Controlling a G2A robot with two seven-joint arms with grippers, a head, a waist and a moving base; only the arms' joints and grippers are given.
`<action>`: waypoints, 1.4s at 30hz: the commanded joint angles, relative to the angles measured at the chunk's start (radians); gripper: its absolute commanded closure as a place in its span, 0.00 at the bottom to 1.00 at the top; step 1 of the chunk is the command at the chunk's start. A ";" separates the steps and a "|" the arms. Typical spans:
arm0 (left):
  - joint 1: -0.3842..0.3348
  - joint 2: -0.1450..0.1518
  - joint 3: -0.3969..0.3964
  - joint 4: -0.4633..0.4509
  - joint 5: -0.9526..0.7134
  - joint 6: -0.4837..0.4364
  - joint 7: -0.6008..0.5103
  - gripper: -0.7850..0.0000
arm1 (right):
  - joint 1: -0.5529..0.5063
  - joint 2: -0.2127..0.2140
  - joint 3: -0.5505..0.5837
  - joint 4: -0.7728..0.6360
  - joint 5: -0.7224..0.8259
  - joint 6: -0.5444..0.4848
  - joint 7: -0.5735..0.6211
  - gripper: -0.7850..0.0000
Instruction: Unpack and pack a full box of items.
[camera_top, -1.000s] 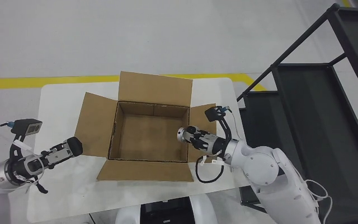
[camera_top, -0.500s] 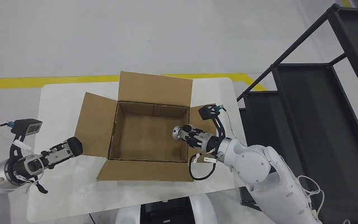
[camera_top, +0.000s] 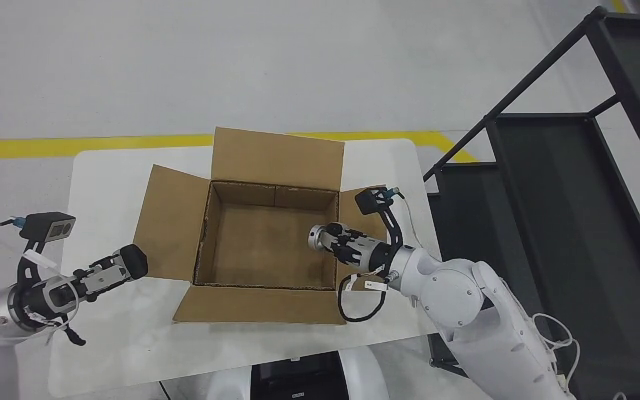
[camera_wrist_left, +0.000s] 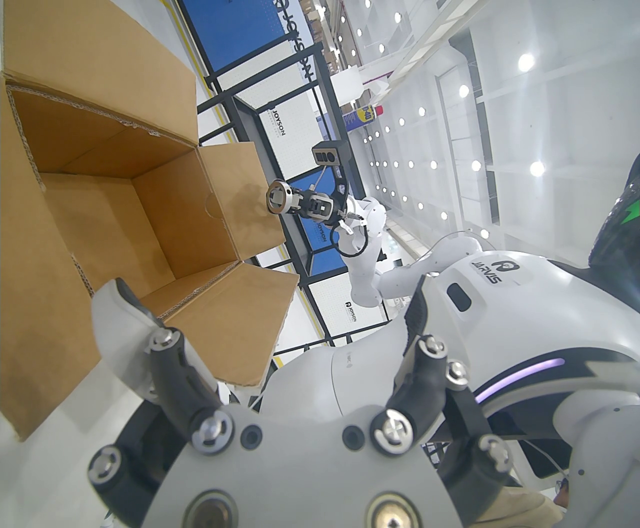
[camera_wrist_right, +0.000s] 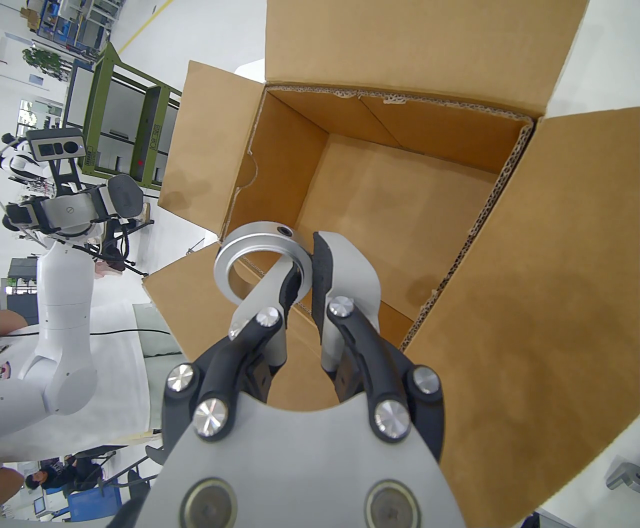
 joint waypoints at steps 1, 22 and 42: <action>0.000 0.000 0.000 0.000 0.000 0.000 0.000 0.00 | 0.008 0.000 -0.020 0.007 -0.049 0.018 0.002 1.00; 0.000 0.000 0.000 0.000 0.000 0.000 0.000 0.00 | 0.579 -0.152 -0.645 0.339 -0.489 0.489 0.248 1.00; 0.000 0.000 0.000 0.000 0.000 0.000 0.000 0.00 | 0.785 -0.278 -0.823 0.617 -0.519 0.505 0.306 1.00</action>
